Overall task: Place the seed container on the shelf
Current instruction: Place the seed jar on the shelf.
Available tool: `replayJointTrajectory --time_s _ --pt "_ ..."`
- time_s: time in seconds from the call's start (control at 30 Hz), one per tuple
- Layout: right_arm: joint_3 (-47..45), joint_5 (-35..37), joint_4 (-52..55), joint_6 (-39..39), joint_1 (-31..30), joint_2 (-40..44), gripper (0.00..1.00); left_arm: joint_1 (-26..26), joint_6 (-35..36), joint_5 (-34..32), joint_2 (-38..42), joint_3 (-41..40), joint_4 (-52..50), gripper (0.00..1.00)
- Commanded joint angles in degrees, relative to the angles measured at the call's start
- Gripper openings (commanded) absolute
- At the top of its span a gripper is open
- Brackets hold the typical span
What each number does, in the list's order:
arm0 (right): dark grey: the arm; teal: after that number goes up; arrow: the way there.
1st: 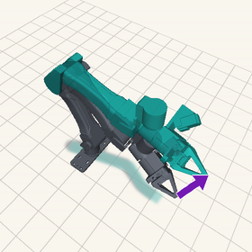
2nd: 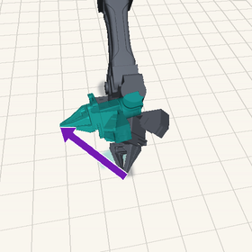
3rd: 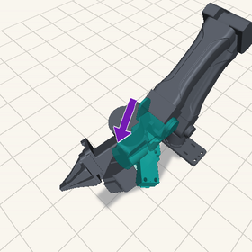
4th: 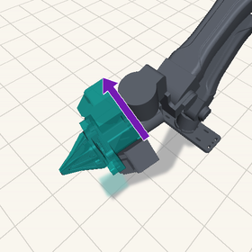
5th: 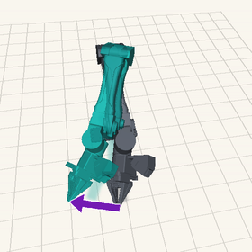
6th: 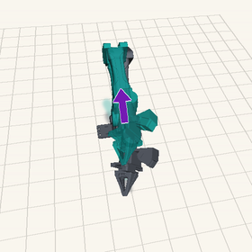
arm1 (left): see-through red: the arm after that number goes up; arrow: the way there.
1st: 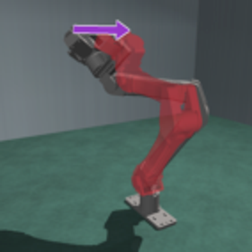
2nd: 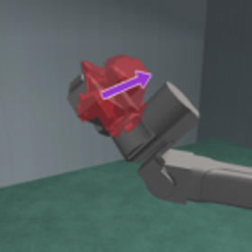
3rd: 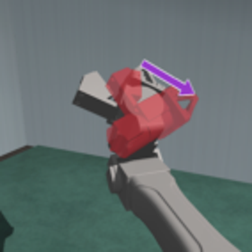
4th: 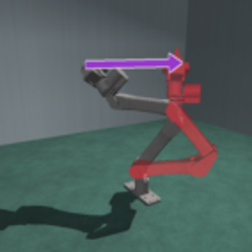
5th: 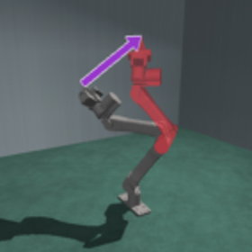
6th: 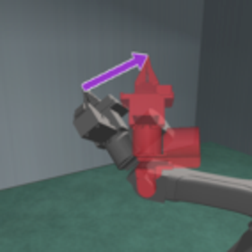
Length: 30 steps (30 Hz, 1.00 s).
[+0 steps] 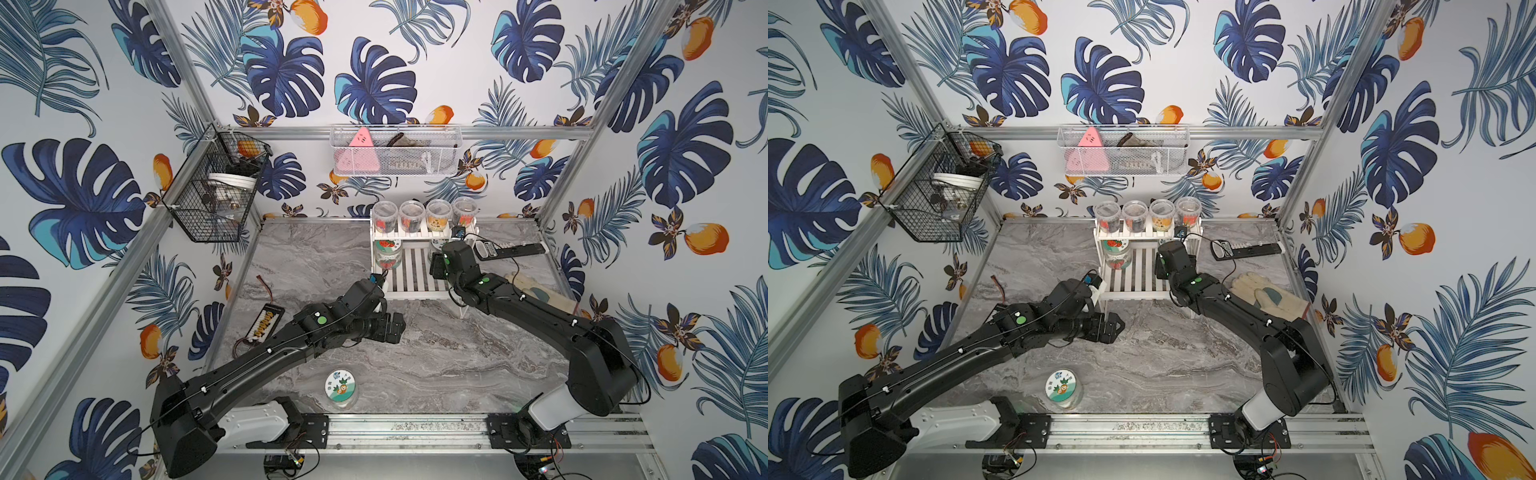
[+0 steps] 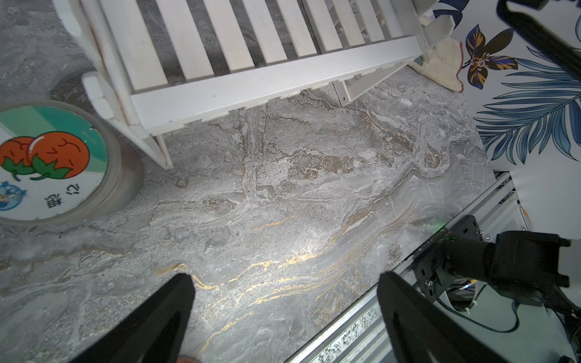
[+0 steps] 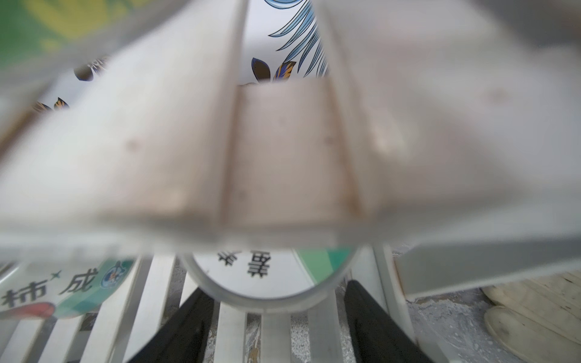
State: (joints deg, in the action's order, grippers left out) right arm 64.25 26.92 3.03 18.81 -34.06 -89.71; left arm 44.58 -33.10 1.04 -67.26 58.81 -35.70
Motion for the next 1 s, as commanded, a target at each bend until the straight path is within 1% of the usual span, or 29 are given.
replayJointTrajectory --time_s 0.0,0.33,0.97 --pt "0.53 1.76 -1.06 -0.83 0.03 -0.4 0.69 -0.08 -0.44 -0.25 0.03 0.16 0.28 0.99" --pt "0.48 2.79 -1.75 -1.56 0.05 -0.51 0.69 -0.1 -0.48 -0.51 0.2 0.08 0.2 0.99" --pt "0.39 1.56 -3.38 -3.13 0.04 -1.74 0.69 -0.1 -0.65 -1.08 0.98 -0.57 -0.46 0.99"
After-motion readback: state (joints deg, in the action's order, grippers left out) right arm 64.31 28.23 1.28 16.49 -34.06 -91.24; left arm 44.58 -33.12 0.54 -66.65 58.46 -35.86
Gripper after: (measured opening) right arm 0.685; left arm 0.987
